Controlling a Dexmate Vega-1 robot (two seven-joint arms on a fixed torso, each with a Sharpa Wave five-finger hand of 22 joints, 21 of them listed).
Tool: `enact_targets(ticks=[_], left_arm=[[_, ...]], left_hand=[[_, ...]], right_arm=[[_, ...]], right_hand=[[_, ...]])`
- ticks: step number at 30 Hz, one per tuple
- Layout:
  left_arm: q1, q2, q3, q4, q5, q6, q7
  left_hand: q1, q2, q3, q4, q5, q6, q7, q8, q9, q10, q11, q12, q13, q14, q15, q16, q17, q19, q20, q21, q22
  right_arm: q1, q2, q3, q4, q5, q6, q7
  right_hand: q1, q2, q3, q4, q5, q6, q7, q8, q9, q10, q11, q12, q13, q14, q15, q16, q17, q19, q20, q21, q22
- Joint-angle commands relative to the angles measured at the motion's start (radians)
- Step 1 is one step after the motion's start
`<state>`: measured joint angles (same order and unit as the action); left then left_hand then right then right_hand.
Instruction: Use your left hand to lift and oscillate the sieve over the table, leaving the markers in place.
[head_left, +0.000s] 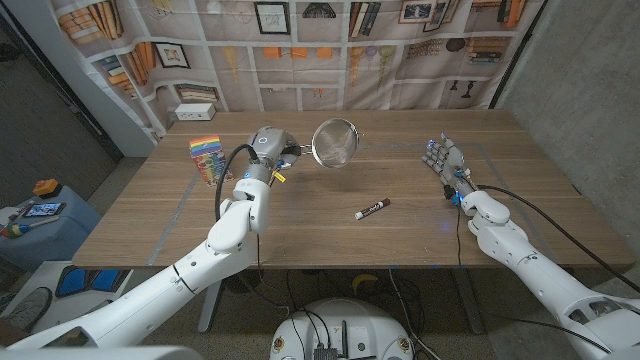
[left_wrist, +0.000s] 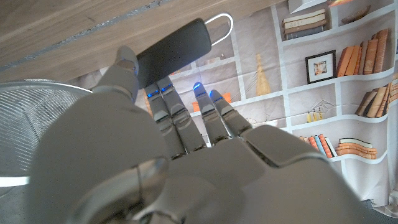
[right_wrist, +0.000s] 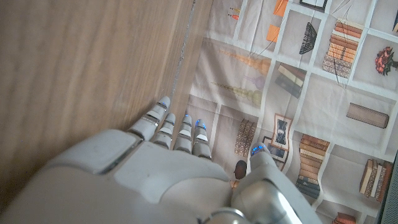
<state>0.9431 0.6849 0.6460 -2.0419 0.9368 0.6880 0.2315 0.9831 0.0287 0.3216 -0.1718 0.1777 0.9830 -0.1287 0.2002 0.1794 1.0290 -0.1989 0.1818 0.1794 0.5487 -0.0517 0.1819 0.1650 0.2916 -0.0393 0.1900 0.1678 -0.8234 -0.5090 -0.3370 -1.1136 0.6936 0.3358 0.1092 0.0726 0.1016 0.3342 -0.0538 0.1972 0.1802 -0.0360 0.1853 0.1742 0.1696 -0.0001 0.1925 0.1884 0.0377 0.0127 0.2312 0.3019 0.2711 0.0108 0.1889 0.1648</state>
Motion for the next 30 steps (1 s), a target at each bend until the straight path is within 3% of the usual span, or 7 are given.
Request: enact_targets(ticks=[1,6,15,30], left_arm=[[-0.005,0.003,0.01,0.023,-0.02,-0.023,0.087],[-0.013,0.009,0.016,0.022,-0.024,-0.018,0.07],[-0.048,0.033,0.06,0.0,0.024,0.04,-0.072],[-0.068,0.034,0.079,-0.018,0.043,0.08,-0.193]], left_hand=[[0.026,0.05,0.004,0.003,0.004,0.179,-0.027,0.003,0.005,0.028,-0.025,0.005,0.005,0.014,-0.161,0.006,0.006,0.007,-0.042,0.002,0.002],[0.026,0.049,0.004,0.003,0.004,0.18,-0.027,0.004,0.005,0.028,-0.025,0.005,0.005,0.016,-0.16,0.006,0.006,0.006,-0.043,0.001,0.002],[0.027,0.046,0.002,0.002,0.003,0.181,-0.028,0.004,0.005,0.029,-0.025,0.005,0.005,0.015,-0.16,0.004,0.005,0.0,-0.043,-0.001,0.002],[0.024,0.045,0.001,0.004,0.003,0.182,-0.032,0.005,0.005,0.032,-0.025,0.006,0.005,0.015,-0.159,0.002,0.005,-0.003,-0.044,-0.001,0.002]], right_arm=[[0.006,0.002,0.002,0.01,0.004,-0.002,0.004],[0.019,0.006,-0.001,0.026,0.002,0.001,0.014],[0.021,0.007,-0.003,0.031,0.004,-0.003,0.018],[0.001,0.0,0.001,0.006,0.007,-0.009,0.008]], right_hand=[[-0.006,0.024,0.006,0.0,0.002,0.009,0.002,0.003,0.004,0.01,0.002,0.003,0.002,-0.002,0.006,0.005,0.002,0.0,0.002,0.0,0.003],[-0.006,0.024,0.006,0.0,0.002,0.008,0.002,0.003,0.004,0.01,0.002,0.003,0.002,-0.001,0.005,0.005,0.002,0.001,0.002,0.0,0.003],[-0.006,0.024,0.006,0.0,0.002,0.009,0.004,0.004,0.004,0.01,0.003,0.003,0.002,-0.001,0.006,0.005,0.002,0.0,0.002,0.0,0.003],[-0.006,0.023,0.006,0.0,0.002,0.009,0.003,0.003,0.004,0.01,0.003,0.003,0.002,-0.001,0.007,0.005,0.002,0.0,0.002,0.0,0.003]])
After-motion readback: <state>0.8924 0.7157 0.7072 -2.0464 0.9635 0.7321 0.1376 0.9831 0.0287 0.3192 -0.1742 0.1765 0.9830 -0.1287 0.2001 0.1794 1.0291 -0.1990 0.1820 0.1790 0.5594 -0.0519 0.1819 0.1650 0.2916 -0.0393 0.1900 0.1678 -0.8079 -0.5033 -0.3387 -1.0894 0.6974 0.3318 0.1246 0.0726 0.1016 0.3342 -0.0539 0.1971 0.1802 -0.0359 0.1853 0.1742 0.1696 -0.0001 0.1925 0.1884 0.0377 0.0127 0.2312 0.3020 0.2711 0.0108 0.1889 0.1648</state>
